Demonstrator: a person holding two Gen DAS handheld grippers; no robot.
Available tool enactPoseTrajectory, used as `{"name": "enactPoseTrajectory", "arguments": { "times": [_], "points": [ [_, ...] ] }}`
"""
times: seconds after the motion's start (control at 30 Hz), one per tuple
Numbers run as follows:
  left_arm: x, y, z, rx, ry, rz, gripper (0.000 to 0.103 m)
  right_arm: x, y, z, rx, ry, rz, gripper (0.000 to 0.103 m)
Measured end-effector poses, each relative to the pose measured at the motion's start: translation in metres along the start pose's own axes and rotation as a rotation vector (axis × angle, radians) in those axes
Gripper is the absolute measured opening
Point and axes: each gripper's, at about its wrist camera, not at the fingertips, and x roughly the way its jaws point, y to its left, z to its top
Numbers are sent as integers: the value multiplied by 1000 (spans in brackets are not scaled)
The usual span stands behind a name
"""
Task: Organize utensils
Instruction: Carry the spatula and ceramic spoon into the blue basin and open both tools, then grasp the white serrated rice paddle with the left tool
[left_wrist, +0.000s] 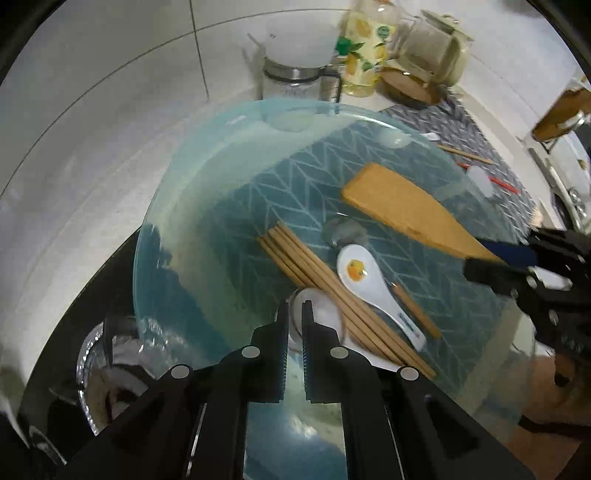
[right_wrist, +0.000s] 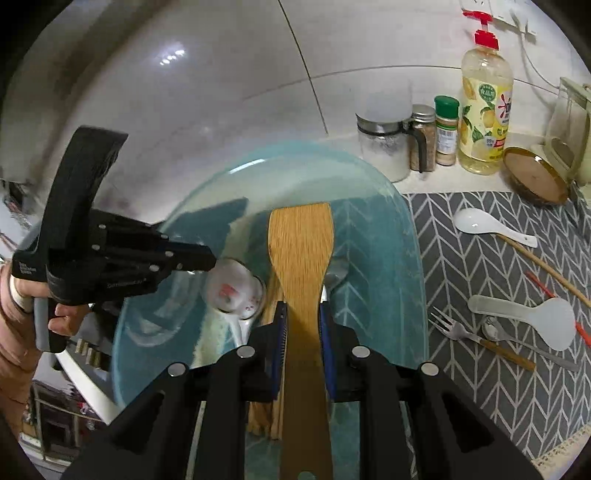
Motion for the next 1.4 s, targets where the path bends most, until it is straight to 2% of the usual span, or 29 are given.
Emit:
{"name": "enactPoseTrajectory", "arguments": {
  "times": [0.13,0.4,0.43,0.47,0.5,0.57,0.67,0.73,0.83,0.9,0.97,1.1,1.17,1.23,1.37,1.4],
  "points": [
    [8,1,3,-16,-7,-11,8,14,4,4,-4,44,-39,18],
    [-38,13,-22,-140,-156,-47,9,49,15,2,-45,191,-64,18],
    [-44,13,-27,-164,-173,-48,13,53,17,1,-58,216,-69,18],
    [-47,13,-30,-178,-183,-50,23,57,19,0,-75,240,-77,19],
    [-52,12,-34,-193,-195,-48,28,62,24,-3,-110,275,-99,19],
    [-60,8,-40,-211,-220,-46,40,63,29,-9,-150,300,-136,19],
    [-73,-1,-47,-247,-250,-40,42,48,26,-11,-156,277,-108,19],
    [-85,-13,-46,-263,-281,-18,42,27,17,-3,-141,220,-89,19],
    [-113,-42,-38,-252,-352,-18,42,-28,-10,18,-98,58,-32,19],
    [-129,-64,-31,-227,-396,-17,42,-68,-34,34,-89,-69,5,25],
    [-139,-94,-21,-206,-431,-33,48,-106,-67,51,-86,-189,-3,26],
    [-130,-166,1,-171,-464,-64,51,-145,-138,75,-72,-320,-22,26],
    [-109,-202,13,-177,-455,-92,53,-147,-172,80,-55,-314,-32,26],
    [-77,-232,26,-209,-418,-102,54,-139,-216,84,-28,-260,-4,26],
    [-13,-266,55,-307,-331,-108,54,-115,-273,82,-42,-145,67,26],
    [5,-273,60,-331,-301,-80,54,-107,-286,77,-44,-112,99,26]
  ]
}}
